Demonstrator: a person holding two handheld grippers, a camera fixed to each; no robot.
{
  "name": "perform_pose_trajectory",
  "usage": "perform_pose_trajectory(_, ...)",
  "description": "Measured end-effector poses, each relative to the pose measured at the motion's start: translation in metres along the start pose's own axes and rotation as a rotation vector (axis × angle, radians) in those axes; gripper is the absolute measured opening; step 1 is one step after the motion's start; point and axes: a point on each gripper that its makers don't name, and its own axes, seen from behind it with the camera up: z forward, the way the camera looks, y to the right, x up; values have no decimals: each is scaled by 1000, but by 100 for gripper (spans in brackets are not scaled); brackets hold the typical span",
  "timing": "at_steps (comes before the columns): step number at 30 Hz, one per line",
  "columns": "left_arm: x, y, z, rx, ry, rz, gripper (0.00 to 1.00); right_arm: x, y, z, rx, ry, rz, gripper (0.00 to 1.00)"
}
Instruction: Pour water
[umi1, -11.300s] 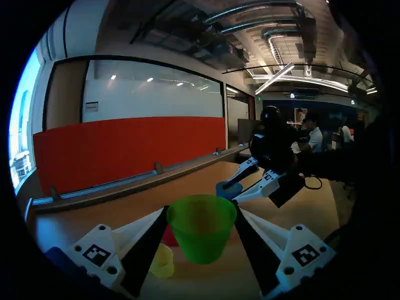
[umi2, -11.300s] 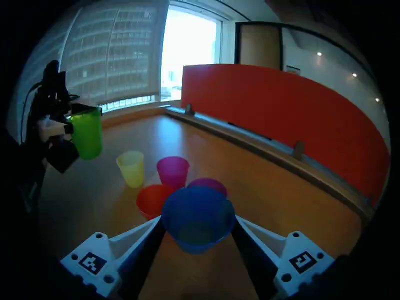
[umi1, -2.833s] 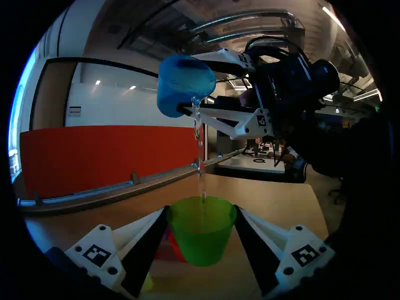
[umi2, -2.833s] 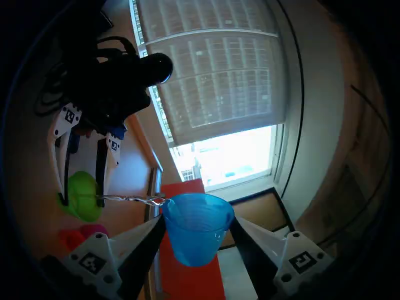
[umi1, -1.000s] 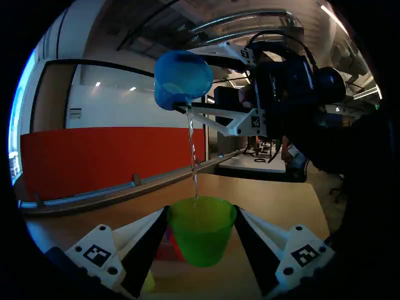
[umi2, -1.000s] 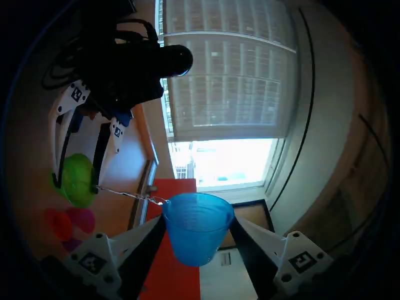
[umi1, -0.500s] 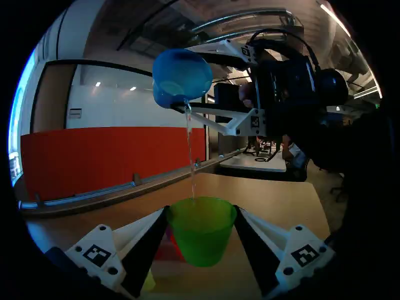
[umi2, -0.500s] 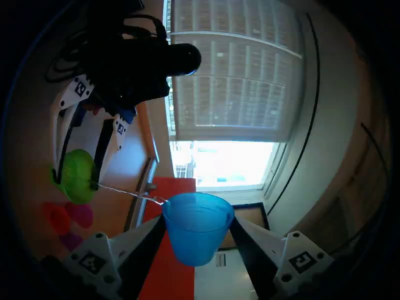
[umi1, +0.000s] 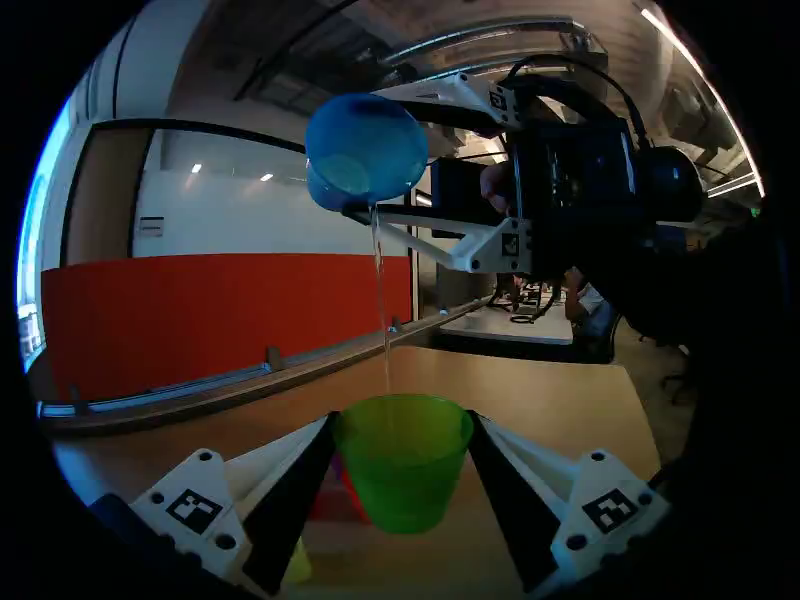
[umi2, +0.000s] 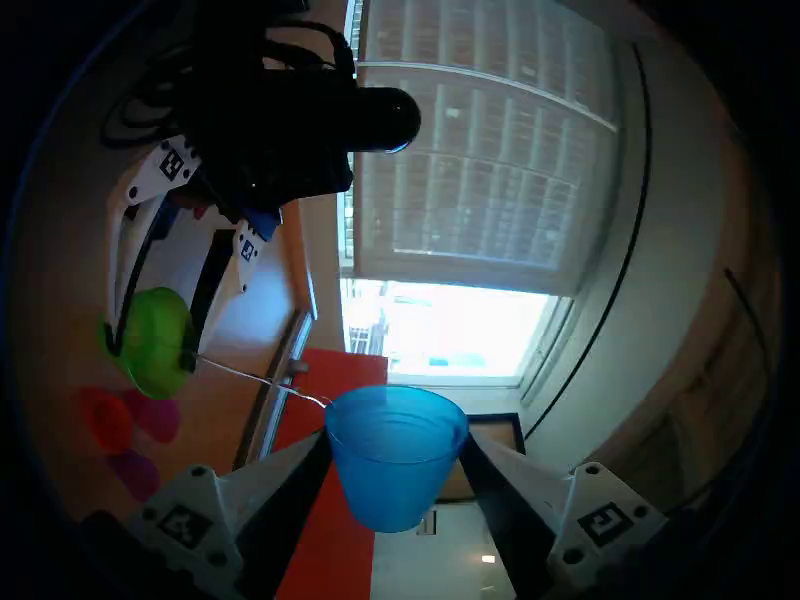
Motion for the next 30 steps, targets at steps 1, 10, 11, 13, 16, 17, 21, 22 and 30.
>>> perform_pose_trajectory(1,0,0,0,0,0,-1,90,0,0,0,0,0,-4,91)
perform_pose_trajectory(10,2,-1,0,1,2,0,90,4,0,0,-1,7,-22,91)
perform_pose_trajectory(11,2,-1,0,1,2,0,90,5,0,0,0,8,-21,91)
perform_pose_trajectory(13,2,-1,0,1,3,-1,90,5,0,-1,-1,10,-16,91)
perform_pose_trajectory(16,1,-2,1,2,3,-1,90,6,0,-1,-2,11,-13,91)
perform_pose_trajectory(17,1,-2,1,3,3,-1,90,6,-1,0,-2,11,-12,91)
perform_pose_trajectory(21,0,-3,1,4,3,0,90,8,-2,0,0,15,1,91)
perform_pose_trajectory(22,0,-2,1,4,3,0,90,9,-2,0,0,16,9,91)
perform_pose_trajectory(30,2,-4,0,8,5,0,90,7,-1,-2,-16,24,161,91)
